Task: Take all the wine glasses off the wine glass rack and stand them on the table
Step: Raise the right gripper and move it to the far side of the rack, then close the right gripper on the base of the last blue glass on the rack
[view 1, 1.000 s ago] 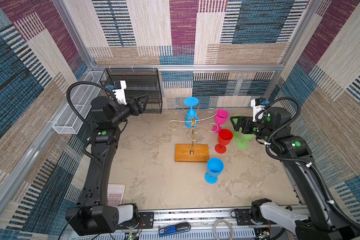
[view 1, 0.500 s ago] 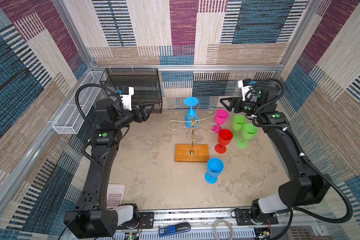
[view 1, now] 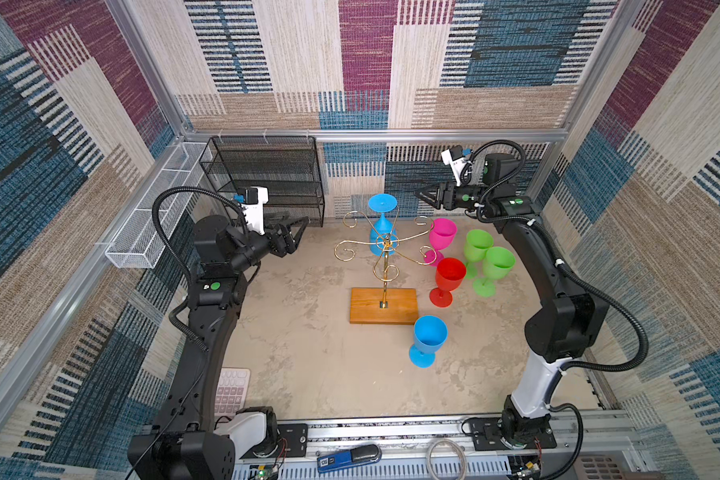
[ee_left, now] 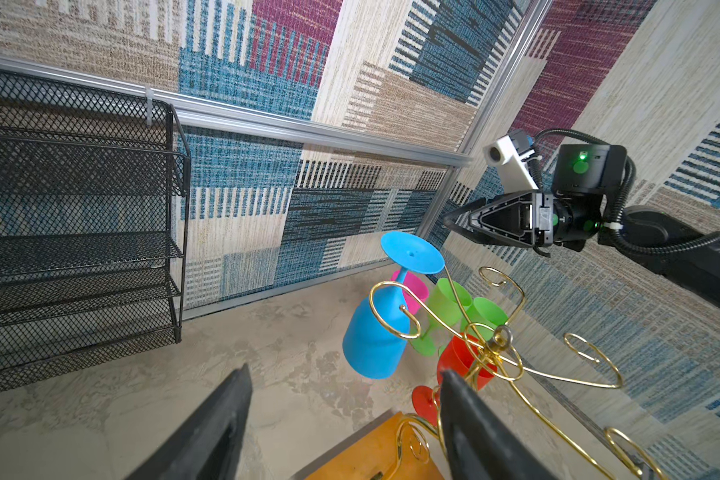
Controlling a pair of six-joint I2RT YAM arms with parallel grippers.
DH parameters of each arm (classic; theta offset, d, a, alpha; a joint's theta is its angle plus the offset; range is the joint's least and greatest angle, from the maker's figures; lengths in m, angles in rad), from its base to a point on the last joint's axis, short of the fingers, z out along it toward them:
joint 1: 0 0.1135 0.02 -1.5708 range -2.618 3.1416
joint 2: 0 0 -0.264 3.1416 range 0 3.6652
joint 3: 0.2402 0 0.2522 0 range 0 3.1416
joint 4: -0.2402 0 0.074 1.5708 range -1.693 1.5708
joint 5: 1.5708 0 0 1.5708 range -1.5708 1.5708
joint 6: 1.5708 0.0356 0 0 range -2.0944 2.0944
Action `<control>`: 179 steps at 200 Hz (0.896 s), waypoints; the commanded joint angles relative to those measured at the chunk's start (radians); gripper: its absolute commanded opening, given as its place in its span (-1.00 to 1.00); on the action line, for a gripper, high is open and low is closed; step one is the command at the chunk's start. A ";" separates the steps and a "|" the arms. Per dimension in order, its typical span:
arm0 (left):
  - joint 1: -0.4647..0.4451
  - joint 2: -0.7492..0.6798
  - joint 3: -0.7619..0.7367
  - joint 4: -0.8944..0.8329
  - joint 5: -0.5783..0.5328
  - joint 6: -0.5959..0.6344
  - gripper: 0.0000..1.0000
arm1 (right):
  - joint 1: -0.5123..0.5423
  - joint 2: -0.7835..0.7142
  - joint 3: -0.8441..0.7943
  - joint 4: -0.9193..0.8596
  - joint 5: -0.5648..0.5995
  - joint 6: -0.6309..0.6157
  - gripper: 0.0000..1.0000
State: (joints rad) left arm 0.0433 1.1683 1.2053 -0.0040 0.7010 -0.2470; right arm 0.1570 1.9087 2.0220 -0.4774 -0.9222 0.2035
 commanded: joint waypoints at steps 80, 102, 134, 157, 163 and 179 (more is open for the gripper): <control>0.027 -0.029 -0.055 0.096 0.008 0.027 0.50 | 0.055 0.236 0.341 -0.263 -0.089 -0.059 0.14; 0.036 -0.029 -0.061 0.114 0.016 0.011 0.50 | 0.063 0.260 0.374 -0.286 -0.105 -0.068 0.14; 0.048 -0.027 -0.070 0.134 0.028 -0.010 0.50 | 0.074 0.270 0.387 -0.301 -0.107 -0.082 0.10; 0.058 -0.023 -0.076 0.160 0.040 -0.036 0.50 | 0.081 0.268 0.386 -0.302 -0.113 -0.087 0.09; 0.061 -0.021 -0.078 0.164 0.040 -0.041 0.50 | 0.082 0.268 0.387 -0.301 -0.115 -0.087 0.09; 0.066 -0.021 -0.081 0.173 0.045 -0.051 0.50 | 0.085 0.266 0.388 -0.293 -0.107 -0.080 0.08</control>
State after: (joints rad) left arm 0.1032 1.1465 1.1278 0.1097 0.7177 -0.2672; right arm 0.2379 2.1757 2.3985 -0.7784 -1.0180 0.1284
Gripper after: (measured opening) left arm 0.747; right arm 0.545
